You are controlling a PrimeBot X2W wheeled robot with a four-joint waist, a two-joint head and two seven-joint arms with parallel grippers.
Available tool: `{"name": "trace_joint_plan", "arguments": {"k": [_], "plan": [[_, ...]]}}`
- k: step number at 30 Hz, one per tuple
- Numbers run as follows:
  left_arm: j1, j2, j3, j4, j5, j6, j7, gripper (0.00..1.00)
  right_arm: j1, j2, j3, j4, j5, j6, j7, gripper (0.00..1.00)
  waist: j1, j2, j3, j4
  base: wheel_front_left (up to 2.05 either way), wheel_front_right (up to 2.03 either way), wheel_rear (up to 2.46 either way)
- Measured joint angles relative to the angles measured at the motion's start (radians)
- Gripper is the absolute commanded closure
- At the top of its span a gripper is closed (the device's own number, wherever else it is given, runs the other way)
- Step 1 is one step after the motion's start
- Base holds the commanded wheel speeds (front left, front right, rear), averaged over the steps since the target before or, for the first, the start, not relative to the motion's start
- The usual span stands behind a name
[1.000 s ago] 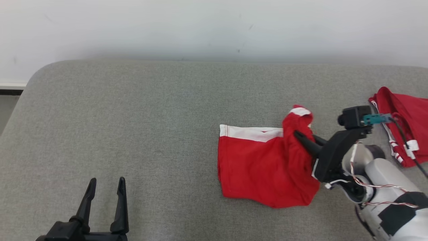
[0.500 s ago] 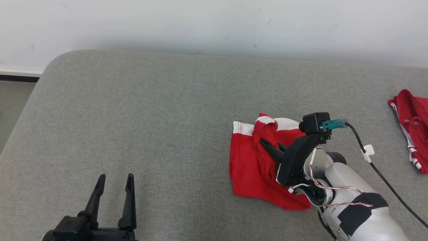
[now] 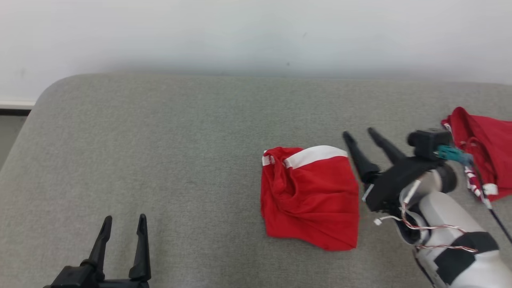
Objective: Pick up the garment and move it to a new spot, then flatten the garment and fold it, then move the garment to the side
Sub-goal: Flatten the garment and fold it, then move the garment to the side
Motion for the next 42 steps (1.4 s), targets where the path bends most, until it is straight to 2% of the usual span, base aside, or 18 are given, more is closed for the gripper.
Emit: {"name": "trace_joint_plan", "arguments": {"k": [8, 13, 20, 29, 42], "plan": [[0.020, 0.000, 0.044, -0.017, 0.016, -0.002, 0.000, 0.00, 0.136, -0.063, -0.093, -0.118, -0.089, 0.000, -0.180, 0.00, 0.0000, 0.0000, -0.021, -0.063, 0.00, 0.00, 0.00], [0.027, 0.000, 0.062, -0.026, 0.026, -0.001, 0.000, 0.00, 0.257, -0.056, -0.180, -0.234, -0.171, 0.000, -0.222, 0.00, 0.0000, 0.0000, -0.032, -0.098, 0.00, 0.00, 0.00], [0.035, 0.000, 0.080, -0.022, 0.036, -0.009, 0.000, 0.00, 0.424, 0.016, -0.287, -0.385, -0.276, 0.000, -0.233, 0.00, -0.0001, 0.0000, -0.056, -0.122, 0.00, 0.00, 0.00], [0.049, 0.001, 0.085, -0.005, 0.043, -0.018, 0.000, 0.00, 0.592, 0.114, -0.384, -0.491, -0.369, 0.000, -0.234, 0.00, -0.0001, -0.0001, -0.089, -0.107, 0.00, 0.00, 0.00], [0.080, 0.015, 0.067, 0.015, 0.059, -0.028, 0.000, 0.00, 0.668, 0.148, -0.416, -0.520, -0.438, 0.000, -0.234, 0.00, -0.0001, -0.0001, -0.100, -0.087, 0.00, 0.00, 0.00]]}}
